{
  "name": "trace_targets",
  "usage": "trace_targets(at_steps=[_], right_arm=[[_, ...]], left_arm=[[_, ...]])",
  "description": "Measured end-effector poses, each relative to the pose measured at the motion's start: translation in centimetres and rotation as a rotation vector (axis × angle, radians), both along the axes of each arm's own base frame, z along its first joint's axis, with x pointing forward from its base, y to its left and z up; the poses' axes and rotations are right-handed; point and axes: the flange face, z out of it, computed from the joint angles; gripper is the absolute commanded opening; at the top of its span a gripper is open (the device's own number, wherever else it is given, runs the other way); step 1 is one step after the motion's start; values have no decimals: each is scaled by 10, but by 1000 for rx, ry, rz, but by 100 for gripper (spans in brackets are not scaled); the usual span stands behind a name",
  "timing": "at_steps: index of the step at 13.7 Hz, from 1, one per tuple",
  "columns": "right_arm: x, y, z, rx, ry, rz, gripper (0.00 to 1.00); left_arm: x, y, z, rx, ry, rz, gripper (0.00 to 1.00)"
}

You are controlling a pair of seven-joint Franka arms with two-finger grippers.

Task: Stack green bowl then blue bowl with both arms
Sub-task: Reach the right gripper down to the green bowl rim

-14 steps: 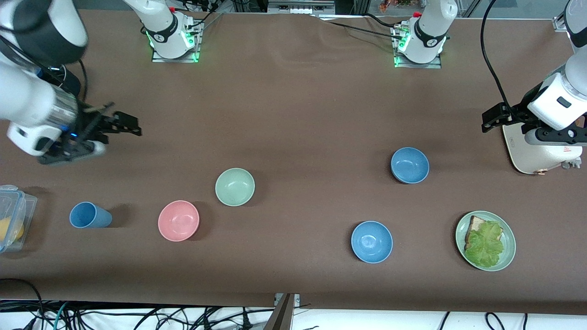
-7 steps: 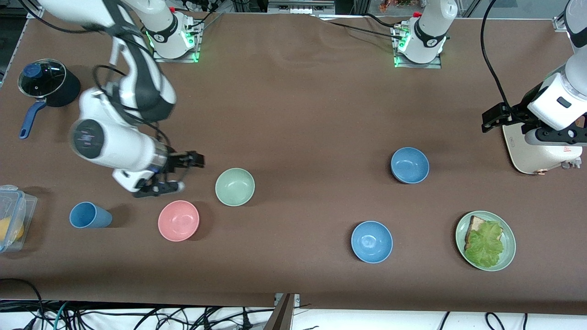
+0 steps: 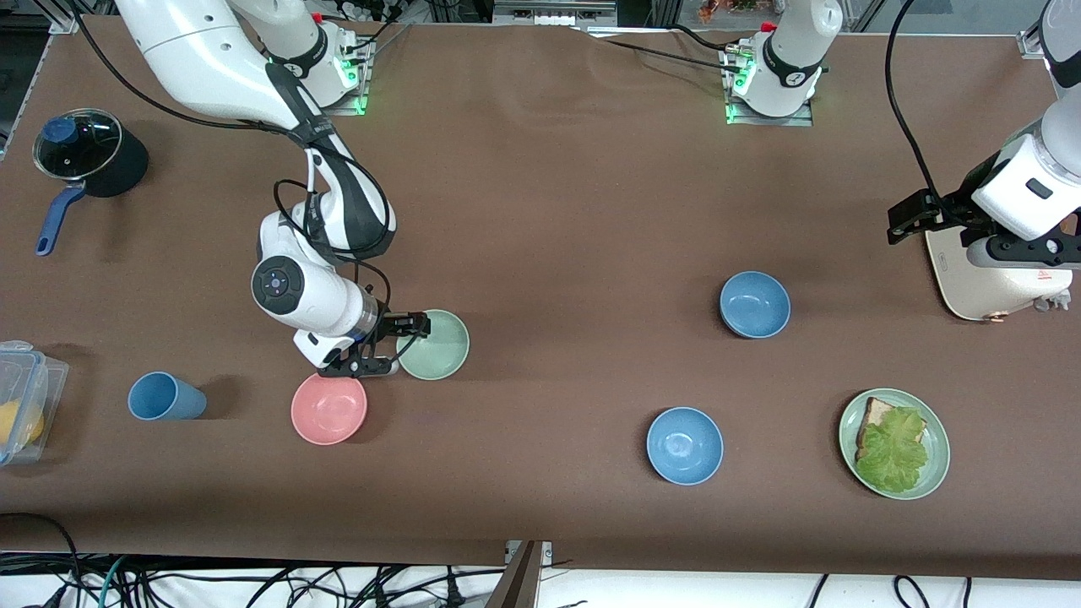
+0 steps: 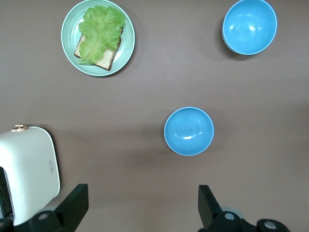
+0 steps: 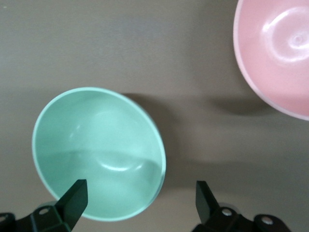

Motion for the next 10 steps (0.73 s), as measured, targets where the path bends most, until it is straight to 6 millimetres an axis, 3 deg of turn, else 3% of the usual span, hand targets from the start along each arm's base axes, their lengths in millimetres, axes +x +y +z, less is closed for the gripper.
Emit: trace_targets(at_steps=[1, 3, 7, 10], right_arm=[[1, -1, -5, -3, -3, -13, 92], [3, -2, -17, -5, -17, -31, 74], [3, -3, -38, -7, -14, -44, 0], [6, -2, -33, -4, -24, -57, 0]], left_arm=[[0, 0, 0, 0, 0, 0, 100], [0, 0, 0, 0, 0, 0, 100], [0, 0, 0, 0, 0, 0, 100], [0, 0, 0, 0, 0, 0, 100]])
